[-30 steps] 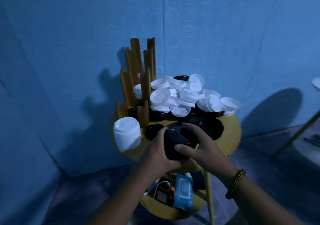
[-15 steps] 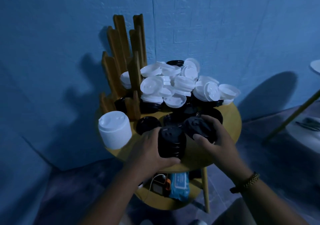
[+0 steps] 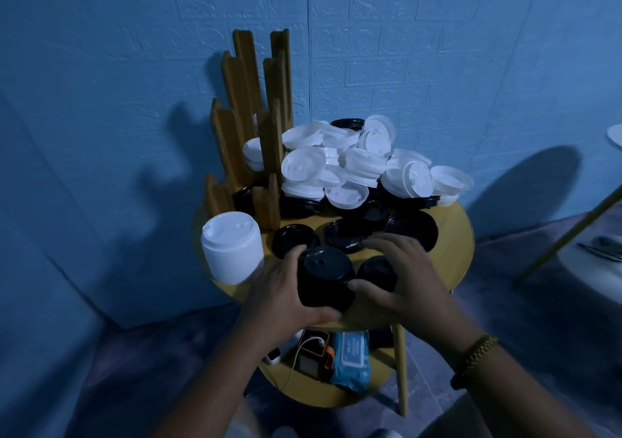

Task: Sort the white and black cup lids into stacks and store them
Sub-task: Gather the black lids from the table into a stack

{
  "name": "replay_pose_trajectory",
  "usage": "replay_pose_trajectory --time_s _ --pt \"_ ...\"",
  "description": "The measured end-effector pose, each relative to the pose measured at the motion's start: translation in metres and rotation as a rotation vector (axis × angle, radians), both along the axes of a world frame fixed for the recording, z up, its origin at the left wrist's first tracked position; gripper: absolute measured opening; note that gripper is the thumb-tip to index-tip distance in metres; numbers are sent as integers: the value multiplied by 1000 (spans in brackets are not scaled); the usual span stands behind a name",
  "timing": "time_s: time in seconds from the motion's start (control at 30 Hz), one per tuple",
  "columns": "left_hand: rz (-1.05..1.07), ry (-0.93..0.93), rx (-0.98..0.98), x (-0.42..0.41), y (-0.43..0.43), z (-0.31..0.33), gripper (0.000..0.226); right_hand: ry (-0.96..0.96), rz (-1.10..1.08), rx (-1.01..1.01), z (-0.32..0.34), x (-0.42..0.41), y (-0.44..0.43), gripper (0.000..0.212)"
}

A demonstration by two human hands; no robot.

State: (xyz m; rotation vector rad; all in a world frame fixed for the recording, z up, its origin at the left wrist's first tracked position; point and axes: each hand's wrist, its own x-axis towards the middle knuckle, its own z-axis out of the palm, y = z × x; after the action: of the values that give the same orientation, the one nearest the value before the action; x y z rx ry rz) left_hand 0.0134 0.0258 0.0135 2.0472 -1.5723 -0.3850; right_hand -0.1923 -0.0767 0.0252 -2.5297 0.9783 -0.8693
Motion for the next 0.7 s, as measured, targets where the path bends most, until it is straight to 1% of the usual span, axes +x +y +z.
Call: replay_pose_trajectory --time_s 0.1,0.17,0.27,0.4,0.53,0.57,0.6,0.7 --pt "-16 7 -1 2 0 1 118 142 139 54 11 28 3 82" --pt "-24 34 4 5 0 -1 119 169 187 137 14 37 1 75" --pt "-23 64 1 6 0 -3 119 85 179 222 11 37 0 72" --pt "-9 21 -32 3 -2 -6 117 -15 112 209 3 39 4 78" --pt "-11 7 -18 4 -3 -7 113 -295 4 345 5 22 -3 71" --pt "-16 10 -6 5 -3 -7 112 -313 -22 351 4 14 -6 70" --pt "-22 9 1 5 -3 -6 109 -290 -51 327 3 5 -8 69" --pt "-33 -15 -13 5 -3 -6 105 -157 -101 248 -7 -23 -13 69"
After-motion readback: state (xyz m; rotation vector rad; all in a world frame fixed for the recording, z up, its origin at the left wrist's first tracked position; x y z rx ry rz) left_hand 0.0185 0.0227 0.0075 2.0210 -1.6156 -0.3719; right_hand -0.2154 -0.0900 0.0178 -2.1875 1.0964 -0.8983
